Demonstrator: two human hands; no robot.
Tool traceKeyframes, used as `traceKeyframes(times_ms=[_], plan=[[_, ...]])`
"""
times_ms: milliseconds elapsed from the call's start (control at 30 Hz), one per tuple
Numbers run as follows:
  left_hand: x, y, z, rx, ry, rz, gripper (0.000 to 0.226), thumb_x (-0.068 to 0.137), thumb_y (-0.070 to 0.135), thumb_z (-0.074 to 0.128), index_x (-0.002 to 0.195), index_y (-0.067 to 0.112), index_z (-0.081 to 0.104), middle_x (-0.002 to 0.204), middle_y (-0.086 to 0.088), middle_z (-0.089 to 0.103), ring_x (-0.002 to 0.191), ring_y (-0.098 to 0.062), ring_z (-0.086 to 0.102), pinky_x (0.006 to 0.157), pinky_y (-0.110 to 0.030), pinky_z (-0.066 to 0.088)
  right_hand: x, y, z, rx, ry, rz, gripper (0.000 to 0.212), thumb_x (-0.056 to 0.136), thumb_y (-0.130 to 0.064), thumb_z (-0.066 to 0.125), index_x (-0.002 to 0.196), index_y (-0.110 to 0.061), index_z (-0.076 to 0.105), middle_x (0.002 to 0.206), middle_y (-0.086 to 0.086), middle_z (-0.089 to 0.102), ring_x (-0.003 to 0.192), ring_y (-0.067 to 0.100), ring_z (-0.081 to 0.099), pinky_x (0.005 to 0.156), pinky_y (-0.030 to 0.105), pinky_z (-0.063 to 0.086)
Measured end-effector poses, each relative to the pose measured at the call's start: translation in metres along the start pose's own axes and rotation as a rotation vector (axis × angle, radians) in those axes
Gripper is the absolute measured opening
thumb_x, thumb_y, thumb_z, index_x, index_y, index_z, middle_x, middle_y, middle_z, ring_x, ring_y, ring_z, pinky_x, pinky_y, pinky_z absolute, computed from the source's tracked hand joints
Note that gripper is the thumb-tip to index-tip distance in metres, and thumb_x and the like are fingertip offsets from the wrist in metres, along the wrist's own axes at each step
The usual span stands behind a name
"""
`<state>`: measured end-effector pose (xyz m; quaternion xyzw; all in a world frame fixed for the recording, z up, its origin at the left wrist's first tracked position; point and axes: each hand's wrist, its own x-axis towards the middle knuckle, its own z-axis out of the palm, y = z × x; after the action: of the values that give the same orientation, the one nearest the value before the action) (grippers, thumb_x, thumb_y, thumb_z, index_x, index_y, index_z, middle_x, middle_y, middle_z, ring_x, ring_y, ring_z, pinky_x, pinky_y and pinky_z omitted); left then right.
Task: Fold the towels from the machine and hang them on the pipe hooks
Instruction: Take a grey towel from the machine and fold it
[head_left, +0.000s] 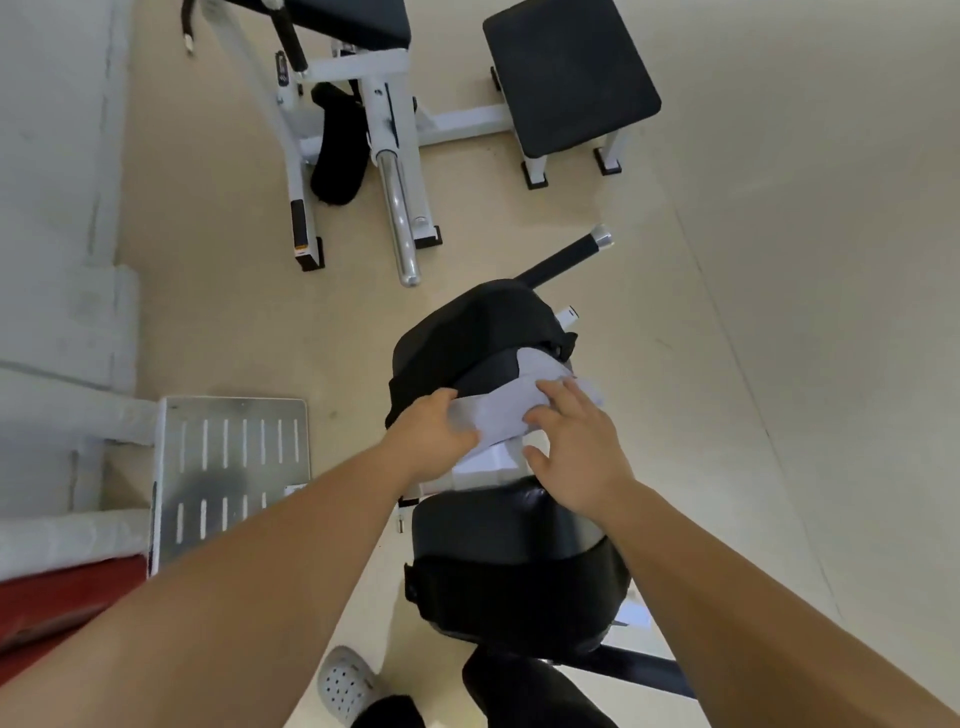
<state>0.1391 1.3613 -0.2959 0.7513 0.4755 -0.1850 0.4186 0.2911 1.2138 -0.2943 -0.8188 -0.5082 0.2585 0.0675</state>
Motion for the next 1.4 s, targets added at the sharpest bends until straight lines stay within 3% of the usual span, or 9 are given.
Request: traceKeyframes(times_ms=[333,533,633,833,967,1167,1233,1300,1400], plan=[[0.0,0.008,0.023,0.013,0.162,0.051,0.069,0.075,0.058,0.077,0.132,0.031,0.05,0.135,-0.001,0.043,0.116,-0.025,0.052,0.099,-0.046,0.052,-0.024,-0.011,-0.011,0.068,0.09,-0.156,0.039,0.091,-0.023,0.063,0.129,-0.017,0.064,0.146,0.0,0.052,0.124,0.023,0.056,0.107,0.034,0.042],[-0.055,-0.001,0.003,-0.335,0.168,0.185,0.009,0.095,0.033,0.064,0.099,0.025,0.063,0.09,0.003,0.064,0.083,-0.015,0.062,0.081,-0.039,0.058,-0.04,-0.045,-0.037,0.296,0.122,-0.263,0.033,0.096,-0.023,0.059,0.128,-0.025,0.064,0.134,-0.01,0.054,0.104,0.007,0.057,0.091,0.013,0.046],[-0.098,-0.007,-0.022,-0.437,0.282,0.178,0.008,0.093,0.018,0.066,0.09,0.024,0.061,0.08,0.003,0.059,0.073,-0.014,0.054,0.066,-0.028,0.047,-0.048,-0.067,-0.052,0.389,0.144,-0.304,0.035,0.091,-0.027,0.067,0.126,-0.028,0.065,0.126,-0.015,0.053,0.102,0.003,0.053,0.082,0.012,0.047],[-0.189,-0.025,-0.076,-0.689,0.464,0.186,0.012,0.095,0.009,0.06,0.095,0.019,0.066,0.085,-0.002,0.068,0.074,-0.008,0.061,0.067,-0.023,0.053,-0.055,-0.13,-0.071,0.456,0.057,-0.447,0.043,0.082,-0.031,0.074,0.123,-0.029,0.062,0.116,-0.016,0.055,0.106,0.0,0.051,0.091,0.013,0.043],[-0.245,-0.042,-0.104,-0.827,0.609,0.18,0.014,0.097,0.006,0.057,0.093,0.014,0.069,0.08,0.005,0.07,0.075,-0.006,0.064,0.068,-0.02,0.053,-0.064,-0.186,-0.081,0.47,0.052,-0.604,0.031,0.085,-0.025,0.07,0.116,-0.026,0.065,0.102,-0.017,0.061,0.097,0.002,0.054,0.083,0.012,0.043],[-0.324,-0.098,-0.127,-0.997,0.767,0.082,0.014,0.082,0.024,0.059,0.09,0.016,0.068,0.084,-0.006,0.068,0.082,-0.018,0.062,0.077,-0.039,0.05,-0.072,-0.276,-0.073,0.437,-0.027,-0.805,0.013,0.091,-0.023,0.059,0.101,-0.022,0.068,0.091,-0.007,0.064,0.085,0.009,0.055,0.075,0.016,0.041],[-0.347,-0.125,-0.131,-0.949,0.832,-0.011,0.025,0.082,0.029,0.064,0.104,0.019,0.066,0.099,-0.004,0.071,0.092,-0.017,0.065,0.087,-0.038,0.053,-0.079,-0.311,-0.07,0.461,-0.106,-0.805,0.017,0.094,-0.031,0.052,0.094,-0.02,0.065,0.085,-0.003,0.063,0.08,0.015,0.056,0.072,0.028,0.046],[-0.37,-0.152,-0.129,-0.794,0.946,-0.097,0.037,0.086,0.034,0.074,0.12,0.028,0.06,0.114,0.007,0.064,0.101,-0.007,0.062,0.09,-0.022,0.05,-0.088,-0.346,-0.066,0.472,-0.202,-0.813,0.018,0.099,-0.029,0.052,0.089,-0.019,0.062,0.08,-0.002,0.063,0.074,0.016,0.056,0.068,0.032,0.046],[-0.396,-0.183,-0.117,-0.598,1.118,-0.144,0.046,0.081,0.041,0.081,0.118,0.036,0.056,0.116,0.024,0.054,0.107,0.01,0.051,0.087,-0.01,0.04,-0.104,-0.397,-0.053,0.478,-0.314,-0.824,0.025,0.102,-0.021,0.052,0.079,-0.031,0.055,0.071,-0.015,0.059,0.066,0.002,0.052,0.062,0.016,0.038]])
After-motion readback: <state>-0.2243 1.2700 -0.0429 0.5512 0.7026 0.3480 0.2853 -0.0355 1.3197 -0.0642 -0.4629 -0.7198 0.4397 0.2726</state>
